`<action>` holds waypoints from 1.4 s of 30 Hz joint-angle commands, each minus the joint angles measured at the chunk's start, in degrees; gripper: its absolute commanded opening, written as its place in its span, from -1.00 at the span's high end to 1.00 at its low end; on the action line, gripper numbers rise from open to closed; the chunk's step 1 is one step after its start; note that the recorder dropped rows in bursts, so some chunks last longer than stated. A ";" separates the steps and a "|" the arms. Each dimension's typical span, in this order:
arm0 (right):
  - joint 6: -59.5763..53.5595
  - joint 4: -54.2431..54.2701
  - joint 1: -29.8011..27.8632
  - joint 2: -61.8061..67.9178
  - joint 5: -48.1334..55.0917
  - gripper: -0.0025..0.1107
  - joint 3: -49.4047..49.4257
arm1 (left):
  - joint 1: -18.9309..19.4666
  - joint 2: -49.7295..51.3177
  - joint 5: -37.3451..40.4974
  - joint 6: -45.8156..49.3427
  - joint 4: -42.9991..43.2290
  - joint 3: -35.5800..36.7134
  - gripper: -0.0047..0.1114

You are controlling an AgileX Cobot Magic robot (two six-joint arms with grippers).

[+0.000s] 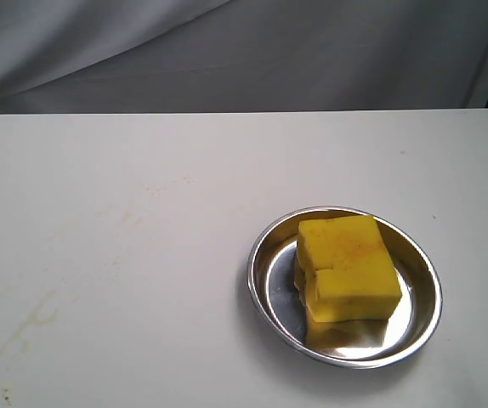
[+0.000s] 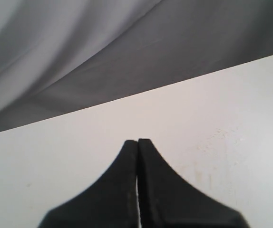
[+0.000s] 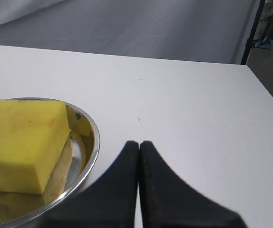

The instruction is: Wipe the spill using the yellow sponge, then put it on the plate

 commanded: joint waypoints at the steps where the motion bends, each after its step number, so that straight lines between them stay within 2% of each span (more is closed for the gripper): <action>1: -0.07 0.23 0.07 -0.38 -0.05 0.96 0.21 | 0.04 -7.13 -2.02 -0.75 -3.23 4.99 0.92; 6: -0.07 0.23 0.07 -0.38 -0.05 0.96 0.21 | 0.04 -15.13 -3.57 -0.24 -9.12 9.87 0.92; 10: -0.07 0.23 0.07 -0.38 -0.05 0.96 0.21 | 0.04 -19.65 -3.55 -0.47 -10.03 11.99 0.92; 14: -0.07 0.23 0.07 -0.38 -0.05 0.96 0.21 | 0.04 -22.36 2.67 -0.73 -12.31 12.14 0.92; 32: -0.07 0.23 0.07 -0.38 -0.05 0.96 0.21 | -0.90 -26.66 3.34 -0.72 -10.54 12.14 0.92; 36: -0.07 0.23 0.07 -0.38 -0.05 0.96 0.21 | -0.62 -29.89 -11.07 -2.65 -13.69 14.95 0.92; 41: -0.07 0.23 0.07 -0.38 -0.05 0.96 0.21 | 4.46 -35.32 -29.17 -2.65 -17.34 28.67 0.92; 42: -0.07 0.23 0.07 -0.38 -0.05 0.96 0.21 | 4.90 -36.04 -30.41 -2.78 -17.45 30.39 0.92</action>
